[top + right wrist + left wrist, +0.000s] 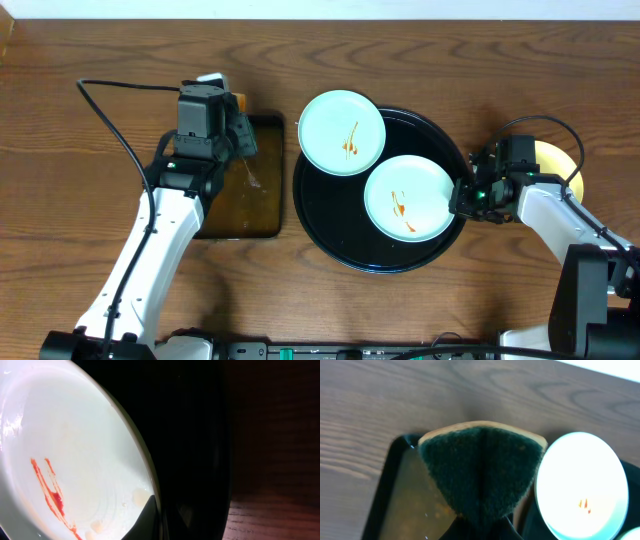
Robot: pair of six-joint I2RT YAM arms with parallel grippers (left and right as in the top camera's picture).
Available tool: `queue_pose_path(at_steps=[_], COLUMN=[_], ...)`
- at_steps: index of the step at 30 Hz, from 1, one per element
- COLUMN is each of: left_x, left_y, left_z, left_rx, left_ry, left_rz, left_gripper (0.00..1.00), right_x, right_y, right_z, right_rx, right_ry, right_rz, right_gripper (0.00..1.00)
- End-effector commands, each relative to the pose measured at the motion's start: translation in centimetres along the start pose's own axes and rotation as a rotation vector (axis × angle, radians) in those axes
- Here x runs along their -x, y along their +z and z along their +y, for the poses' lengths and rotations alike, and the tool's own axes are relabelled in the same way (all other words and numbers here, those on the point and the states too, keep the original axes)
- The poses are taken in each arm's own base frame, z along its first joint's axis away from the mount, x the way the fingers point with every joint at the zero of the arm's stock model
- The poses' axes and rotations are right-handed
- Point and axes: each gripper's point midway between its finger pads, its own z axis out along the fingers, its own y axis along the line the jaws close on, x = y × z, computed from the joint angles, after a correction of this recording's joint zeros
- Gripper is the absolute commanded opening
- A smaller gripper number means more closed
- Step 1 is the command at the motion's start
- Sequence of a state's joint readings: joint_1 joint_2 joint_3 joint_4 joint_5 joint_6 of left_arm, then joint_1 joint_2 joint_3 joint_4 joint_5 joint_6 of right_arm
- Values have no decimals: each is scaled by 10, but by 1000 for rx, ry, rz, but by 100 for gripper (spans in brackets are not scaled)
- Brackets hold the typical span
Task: Clean dirty plates on tray and stack at the side
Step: 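Lift the sponge from the water tray with the left gripper toward the mint plate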
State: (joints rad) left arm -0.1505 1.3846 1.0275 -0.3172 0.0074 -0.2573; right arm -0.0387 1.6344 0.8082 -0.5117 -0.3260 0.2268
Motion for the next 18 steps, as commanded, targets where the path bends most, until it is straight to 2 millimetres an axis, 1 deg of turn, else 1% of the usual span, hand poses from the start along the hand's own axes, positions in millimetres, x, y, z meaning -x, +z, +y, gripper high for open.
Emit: queue_pose_path(at_steps=[1,2,4,6,8,10,13,16,18], left_x=[-16,-35,-60,-81,-102,-109,-107,-102,-99], left_y=[3,14,25,35,47,51,50,46,41], left_z=[-8,-4,0,1,-4,-8,-17,-36,-55], left_rx=[-44,-12,36,67,69,64,42,-10,-49], left_ry=[-82,-174,-278,-318,-313,-304,-263,-161,-97], left_rz=[78,154,245,322,399,419,418,414,408], left_gripper=[8,8,7,8,7,7,7,7,7], right_x=[-4,-5,-5,-5,-5,-6,-6,-6,-6], right_y=[4,4,4,4,4,4,4,4,5], right_z=[6,6,6,6,6,6,7,8,9], right_rx=[19,19,19,19,19,18,18,20,21], right_ry=[-14,-15,-15,-15,-15,-14,-17,-23,-38], right_rz=[17,18,18,18,19,22,22,21,21], right_gripper=[1,1,1,1,1,1,1,1,1])
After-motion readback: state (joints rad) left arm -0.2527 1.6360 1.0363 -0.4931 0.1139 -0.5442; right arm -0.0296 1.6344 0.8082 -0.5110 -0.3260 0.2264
